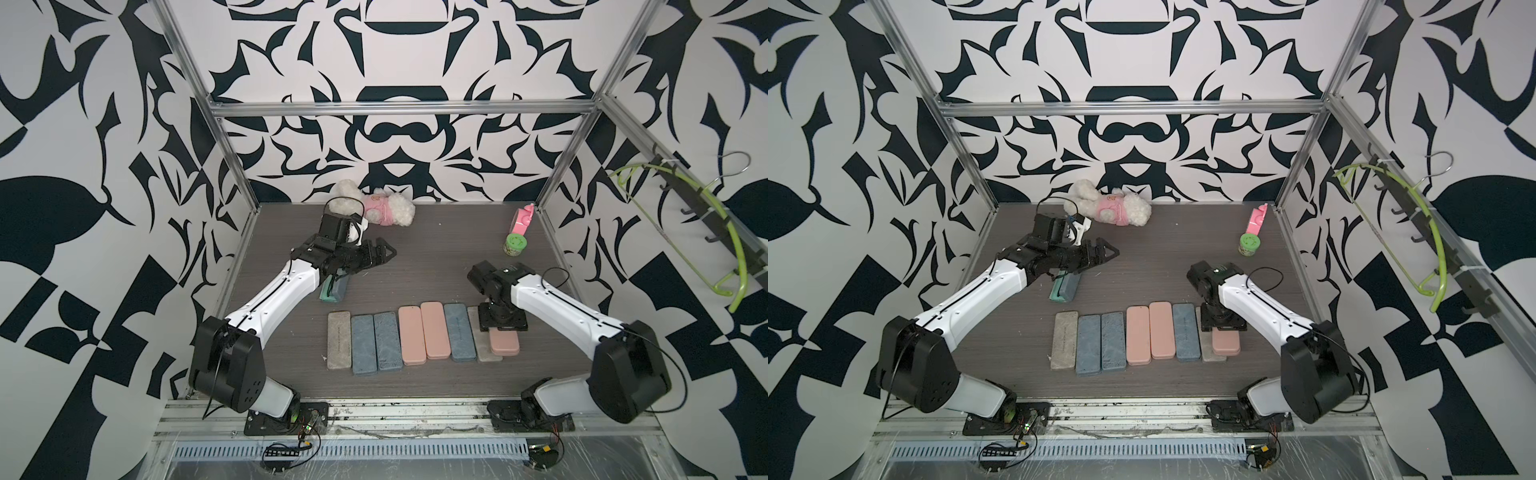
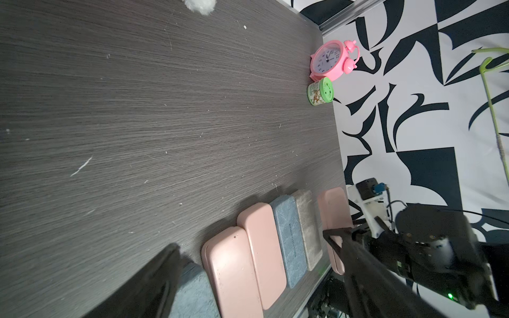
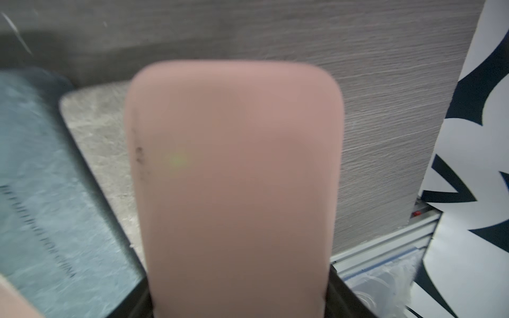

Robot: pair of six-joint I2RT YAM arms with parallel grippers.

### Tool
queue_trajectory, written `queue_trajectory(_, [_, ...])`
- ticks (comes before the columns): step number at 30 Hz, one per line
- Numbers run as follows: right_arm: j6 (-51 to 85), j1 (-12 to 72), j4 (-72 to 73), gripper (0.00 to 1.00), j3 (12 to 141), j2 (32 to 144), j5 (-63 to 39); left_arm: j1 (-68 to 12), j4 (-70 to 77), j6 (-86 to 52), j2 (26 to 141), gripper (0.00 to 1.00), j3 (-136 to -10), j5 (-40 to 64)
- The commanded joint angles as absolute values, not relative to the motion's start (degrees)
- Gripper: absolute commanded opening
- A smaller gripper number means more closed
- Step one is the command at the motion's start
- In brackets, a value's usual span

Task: Close the glasses case
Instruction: Place the glasses case at the center of the board.

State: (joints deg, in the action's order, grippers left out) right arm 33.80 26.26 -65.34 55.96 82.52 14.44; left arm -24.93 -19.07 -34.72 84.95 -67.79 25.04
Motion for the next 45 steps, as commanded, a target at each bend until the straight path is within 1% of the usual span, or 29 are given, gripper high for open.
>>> queue_trajectory(1, [36.1, 27.4, -68.7, 0.66, 57.5, 83.4, 17.8, -25.1, -19.0, -34.3, 85.2, 0.96, -66.8, 24.9])
queue_trajectory(11, [36.5, 27.5, -69.9, 0.72, 57.9, 85.6, 21.0, -25.1, -19.3, -34.0, 85.3, 0.96, -66.7, 24.9])
queue_trajectory(19, [38.9, 27.0, -72.2, 0.75, 58.6, 90.4, 24.5, -25.1, -19.5, -33.8, 85.3, 0.96, -66.7, 24.8])
queue_trajectory(26, [39.0, 25.9, -72.1, 0.75, 58.6, 89.3, 24.7, -25.1, -19.4, -33.8, 85.3, 0.96, -66.8, 25.1])
queue_trajectory(38, [38.1, 24.5, -71.4, 0.83, 58.9, 93.0, 24.2, -25.1, -19.5, -33.9, 85.4, 0.96, -66.8, 25.1])
queue_trajectory(42, [37.7, 24.5, -70.8, 0.83, 59.3, 91.6, 24.2, -25.1, -19.3, -33.9, 85.4, 0.96, -66.7, 25.1])
queue_trajectory(45, [36.4, 22.3, -69.4, 0.84, 59.1, 87.2, 23.0, -25.1, -19.4, -33.9, 85.6, 0.96, -66.7, 25.1])
